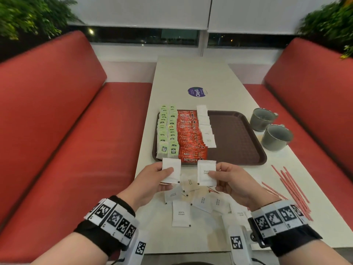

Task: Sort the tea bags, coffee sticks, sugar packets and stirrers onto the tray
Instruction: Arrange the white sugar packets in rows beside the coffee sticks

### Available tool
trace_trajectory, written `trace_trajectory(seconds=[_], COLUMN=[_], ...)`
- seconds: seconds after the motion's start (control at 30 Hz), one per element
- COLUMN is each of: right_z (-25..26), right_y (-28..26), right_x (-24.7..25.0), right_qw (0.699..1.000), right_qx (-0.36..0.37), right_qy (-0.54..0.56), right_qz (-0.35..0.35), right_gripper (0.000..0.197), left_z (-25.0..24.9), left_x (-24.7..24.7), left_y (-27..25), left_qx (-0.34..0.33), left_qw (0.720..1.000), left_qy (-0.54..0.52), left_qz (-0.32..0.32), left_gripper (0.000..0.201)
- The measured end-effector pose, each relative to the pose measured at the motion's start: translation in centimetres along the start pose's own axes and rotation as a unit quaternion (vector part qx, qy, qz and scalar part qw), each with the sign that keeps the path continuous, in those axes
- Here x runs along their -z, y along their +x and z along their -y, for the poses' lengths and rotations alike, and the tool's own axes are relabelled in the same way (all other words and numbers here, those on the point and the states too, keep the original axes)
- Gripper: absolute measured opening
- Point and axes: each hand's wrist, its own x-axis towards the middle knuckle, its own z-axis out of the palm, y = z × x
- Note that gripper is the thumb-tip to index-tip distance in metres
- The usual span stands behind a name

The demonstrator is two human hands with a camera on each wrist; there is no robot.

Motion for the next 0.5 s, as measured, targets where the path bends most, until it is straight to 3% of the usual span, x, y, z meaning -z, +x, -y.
trace_trajectory(seconds=[0.13,0.33,0.5], right_z=[0.3,0.3,-0.2], right_y=[0.7,1.7,1.7], right_x=[-2.1,-4.3,-5.5], right_qw=[1.0,0.999,0.989], right_qx=[0.003,0.041,0.091], right_qy=[0.006,-0.014,-0.11], right_qz=[0.017,-0.016,-0.03], right_gripper=[0.012,0.006,0.011], left_z=[-0.4,-0.9,-0.8], left_x=[-1.0,-2.6,-2.5], left_y=[-0.2,-0.7,-0.7], left_qx=[-0.014,-0.012,-0.026], left_qw=[1.0,0.997,0.994], left_qy=[0.015,-0.018,0.014], left_qz=[0.018,0.07,0.107], left_gripper=[0.018,0.023,0.025])
